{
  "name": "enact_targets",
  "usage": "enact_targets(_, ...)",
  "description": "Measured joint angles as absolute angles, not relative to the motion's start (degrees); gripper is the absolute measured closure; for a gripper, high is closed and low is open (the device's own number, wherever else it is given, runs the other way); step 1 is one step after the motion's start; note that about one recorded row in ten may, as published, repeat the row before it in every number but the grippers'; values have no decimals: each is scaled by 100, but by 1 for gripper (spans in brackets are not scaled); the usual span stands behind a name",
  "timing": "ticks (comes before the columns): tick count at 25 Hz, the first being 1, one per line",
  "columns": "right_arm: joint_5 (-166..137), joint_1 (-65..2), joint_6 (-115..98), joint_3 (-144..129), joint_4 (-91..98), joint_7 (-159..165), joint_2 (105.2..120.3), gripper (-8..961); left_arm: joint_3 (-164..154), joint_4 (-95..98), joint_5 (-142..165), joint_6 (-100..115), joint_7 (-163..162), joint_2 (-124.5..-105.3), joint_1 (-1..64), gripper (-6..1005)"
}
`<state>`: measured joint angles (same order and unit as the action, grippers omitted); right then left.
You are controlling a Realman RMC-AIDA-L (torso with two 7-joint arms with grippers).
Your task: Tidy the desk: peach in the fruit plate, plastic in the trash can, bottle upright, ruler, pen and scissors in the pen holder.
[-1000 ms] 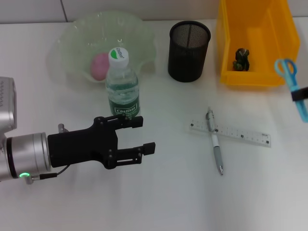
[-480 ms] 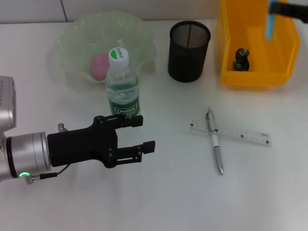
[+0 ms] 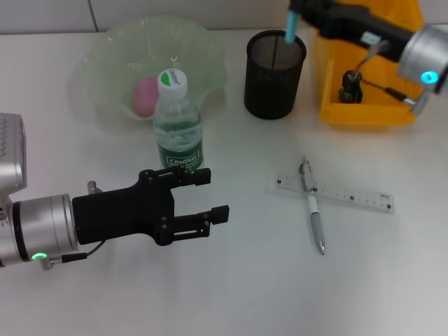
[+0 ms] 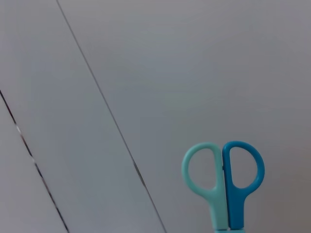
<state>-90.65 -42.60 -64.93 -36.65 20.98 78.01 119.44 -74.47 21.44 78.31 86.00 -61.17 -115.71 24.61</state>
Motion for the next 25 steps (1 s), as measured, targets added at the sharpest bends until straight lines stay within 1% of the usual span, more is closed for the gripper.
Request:
enact_targets(4,-9061,-4480,-5982,-3669,1692,7388,11958,742,-7445,2145,7830,8586,-6113,-11574,2461,244)
enact_targets(12,-9062,-4481,-5948,-3667,1641,7346,11962,740,-7373,2145,7858,8570,-6098,-11579,2444,243)
enact_targets(18,-9104,-4384,-6399,-3681,1806,7491,11938,540,-7361,2145,7860,8569,-6092,-11583,2431,243)
enact_targets(21,-9483,-4086,-7004,-4049,2753,8329,11896,467,-7361,2144,7857,8591,-6091,-11584,2412,243)
enact_targets(23,-9922,-3812,-7394,-4548,3814,9222,11861,418,-7361,2144,7852,8613,-6090,-11584,2403,243)
enact_targets(24,-10370,-3590,-7811,-4925,4836,9905,11826,397,-7361,2144,7852,8615,-6090,-11584,2399,243)
enact_targets(25,-10370,-3590,-7811,-4925,4836,9905,11826,376,-7362,2144,7850,8617,-6090,-11584,2394,243)
